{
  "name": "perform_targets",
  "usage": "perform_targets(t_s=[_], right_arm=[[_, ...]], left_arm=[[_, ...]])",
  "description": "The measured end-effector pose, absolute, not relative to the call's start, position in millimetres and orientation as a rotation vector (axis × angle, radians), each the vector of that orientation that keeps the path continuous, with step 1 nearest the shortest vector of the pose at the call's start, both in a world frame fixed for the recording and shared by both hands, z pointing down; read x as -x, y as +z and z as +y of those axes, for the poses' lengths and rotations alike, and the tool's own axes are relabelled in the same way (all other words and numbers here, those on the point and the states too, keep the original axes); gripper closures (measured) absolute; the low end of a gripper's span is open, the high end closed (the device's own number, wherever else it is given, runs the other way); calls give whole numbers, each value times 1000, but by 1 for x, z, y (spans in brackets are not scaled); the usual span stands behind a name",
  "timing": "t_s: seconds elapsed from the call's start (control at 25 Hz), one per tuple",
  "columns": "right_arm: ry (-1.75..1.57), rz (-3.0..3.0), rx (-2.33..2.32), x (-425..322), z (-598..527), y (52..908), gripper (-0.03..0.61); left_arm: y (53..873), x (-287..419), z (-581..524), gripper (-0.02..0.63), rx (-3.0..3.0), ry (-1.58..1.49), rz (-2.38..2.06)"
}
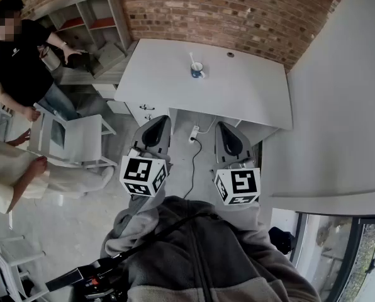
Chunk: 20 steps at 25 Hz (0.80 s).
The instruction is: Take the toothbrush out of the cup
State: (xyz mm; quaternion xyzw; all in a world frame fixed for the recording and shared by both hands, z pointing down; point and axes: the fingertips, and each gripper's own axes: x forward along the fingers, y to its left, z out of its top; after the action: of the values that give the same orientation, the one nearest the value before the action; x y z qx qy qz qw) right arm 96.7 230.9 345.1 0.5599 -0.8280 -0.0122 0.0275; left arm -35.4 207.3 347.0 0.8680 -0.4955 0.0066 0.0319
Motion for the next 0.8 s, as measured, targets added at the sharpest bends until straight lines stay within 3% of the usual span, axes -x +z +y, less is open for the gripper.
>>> perform_targets(t_s=[0.8], right_arm=[[55, -2614, -1636, -131, 246, 381, 578]], left_arm=[[385, 3, 226, 611, -2598, 78, -1561]])
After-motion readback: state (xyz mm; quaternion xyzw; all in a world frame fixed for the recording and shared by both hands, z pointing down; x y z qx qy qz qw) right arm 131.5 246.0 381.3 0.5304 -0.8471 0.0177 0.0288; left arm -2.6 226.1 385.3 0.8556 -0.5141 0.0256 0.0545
